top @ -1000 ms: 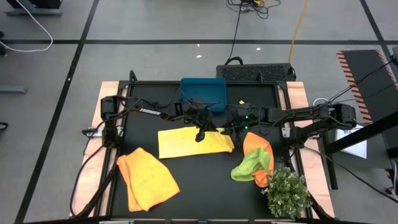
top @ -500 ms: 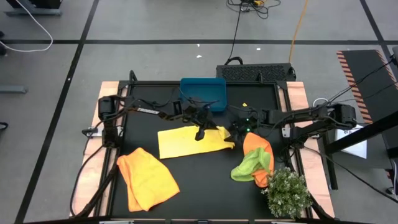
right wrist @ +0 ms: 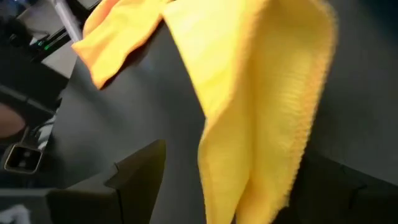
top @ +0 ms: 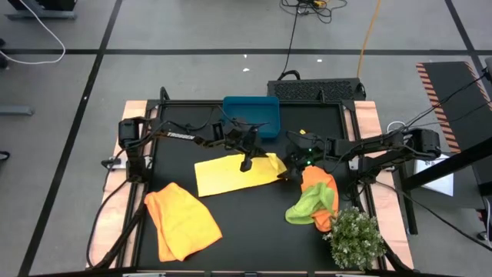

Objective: Fold microfiber towels
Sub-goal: Fold the yellow microfiber towel

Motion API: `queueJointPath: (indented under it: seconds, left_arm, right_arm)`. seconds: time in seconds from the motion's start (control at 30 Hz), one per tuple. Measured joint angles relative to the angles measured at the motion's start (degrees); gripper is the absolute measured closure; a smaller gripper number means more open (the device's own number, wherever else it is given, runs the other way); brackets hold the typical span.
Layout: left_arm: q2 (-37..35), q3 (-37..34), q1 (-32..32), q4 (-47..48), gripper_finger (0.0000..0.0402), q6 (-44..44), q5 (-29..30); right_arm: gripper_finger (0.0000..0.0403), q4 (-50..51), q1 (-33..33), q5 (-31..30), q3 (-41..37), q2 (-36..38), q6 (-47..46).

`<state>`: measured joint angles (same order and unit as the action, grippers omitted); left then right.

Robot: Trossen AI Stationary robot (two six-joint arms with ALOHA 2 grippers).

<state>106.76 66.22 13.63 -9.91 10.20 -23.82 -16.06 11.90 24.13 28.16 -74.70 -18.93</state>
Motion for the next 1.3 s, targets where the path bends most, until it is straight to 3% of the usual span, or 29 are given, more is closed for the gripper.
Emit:
queueJointPath:
  seconds: [0.13, 0.5, 0.6, 0.77, 1.1, 1.3]
  left_arm:
    - [0.02, 0.0, 0.13, 0.37, 0.0401, 0.02, 0.36]
    - [0.02, 0.0, 0.87, 0.22, 0.0401, -0.18, 0.36]
    - [0.02, 0.0, 0.94, 0.2, 0.04, -0.31, 0.4]
    - [0.02, 0.0, 0.94, -0.94, 0.04, -0.18, 0.4]
    - [0.02, 0.0, 1.59, -2.78, 0.0398, -0.23, 0.21]
    - [0.02, 0.0, 2.91, -5.3, 0.0399, -1.67, -1.46]
  right_arm:
    - [0.0112, 1.08, -0.94, -1.02, 0.0, 0.02, 2.83]
    - [0.0114, 7.65, -1.88, -13.63, 0.0, 0.02, 3.35]
    - [0.0127, 7.77, -1.85, -13.71, 0.0, 0.02, 3.63]
    - [0.0193, 7.76, -1.88, -13.26, 0.0, 0.02, 4.72]
    - [0.0389, 7.81, -1.86, -10.37, 0.0, 0.22, 4.88]
    - [0.0399, 10.58, -1.76, -10.45, 0.0, 5.11, 4.8]
